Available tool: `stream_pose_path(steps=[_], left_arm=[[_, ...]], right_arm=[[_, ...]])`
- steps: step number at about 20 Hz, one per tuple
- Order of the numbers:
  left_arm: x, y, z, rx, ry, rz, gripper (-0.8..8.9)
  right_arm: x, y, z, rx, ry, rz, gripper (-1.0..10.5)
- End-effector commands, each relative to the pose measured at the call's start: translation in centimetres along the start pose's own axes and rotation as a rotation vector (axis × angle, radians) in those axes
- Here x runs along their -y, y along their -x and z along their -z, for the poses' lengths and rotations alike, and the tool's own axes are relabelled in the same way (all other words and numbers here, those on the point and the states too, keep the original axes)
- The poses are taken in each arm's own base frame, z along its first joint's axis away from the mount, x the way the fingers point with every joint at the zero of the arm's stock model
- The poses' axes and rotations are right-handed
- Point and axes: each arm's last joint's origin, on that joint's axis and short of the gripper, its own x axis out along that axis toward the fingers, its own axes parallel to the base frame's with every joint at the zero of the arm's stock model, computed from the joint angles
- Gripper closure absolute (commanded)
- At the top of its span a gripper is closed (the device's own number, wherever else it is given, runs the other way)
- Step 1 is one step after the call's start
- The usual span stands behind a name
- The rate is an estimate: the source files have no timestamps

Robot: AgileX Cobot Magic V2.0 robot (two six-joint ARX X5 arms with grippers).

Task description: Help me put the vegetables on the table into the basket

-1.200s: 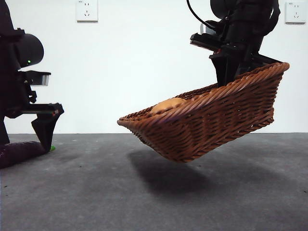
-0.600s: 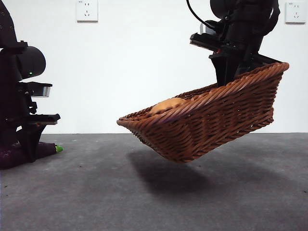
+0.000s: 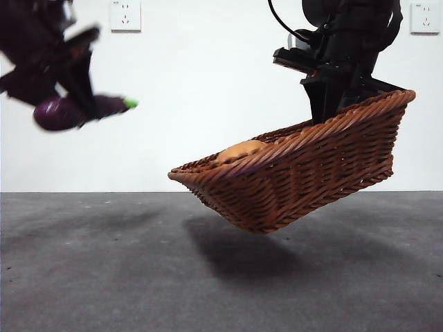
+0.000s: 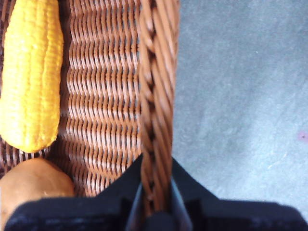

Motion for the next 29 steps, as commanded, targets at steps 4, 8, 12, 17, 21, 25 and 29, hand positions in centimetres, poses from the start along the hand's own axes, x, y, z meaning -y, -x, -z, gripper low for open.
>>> stream_pose_path(steps=[4, 8, 12, 17, 21, 25, 29], left_arm=[[6.5, 0.1, 1.2, -0.05, -0.134, 0.17, 8.22], [10.7, -1.3, 1.5, -0.027, -0.181, 0.249, 8.22], [12.8, -3.8, 1.8, -0.049, -0.037, 0.262, 8.1], [13.3, -7.8, 2.0, -0.073, 0.098, 0.237, 6.47], [14.1, -7.9, 1.7, -0.032, 0.097, 0.292, 1.82], [14.1, -7.8, 1.6, -0.023, 0.095, 0.295, 1.34], [12.2, -4.0, 0.1, 0.089, 0.048, 0.276, 1.35]], right_arm=[[-0.1, -0.2, 0.0, 0.003, 0.006, -0.011, 9.6], [-0.1, -0.2, 0.0, 0.002, 0.006, -0.011, 9.6], [-0.1, -0.2, 0.0, 0.002, 0.006, -0.012, 9.6], [-0.1, -0.2, 0.0, -0.001, 0.006, -0.011, 9.6], [-0.1, -0.2, 0.0, -0.001, 0.007, -0.011, 9.6], [-0.1, -0.2, 0.0, -0.002, 0.006, -0.011, 9.6], [0.2, -0.2, -0.1, 0.006, -0.001, -0.006, 9.6]])
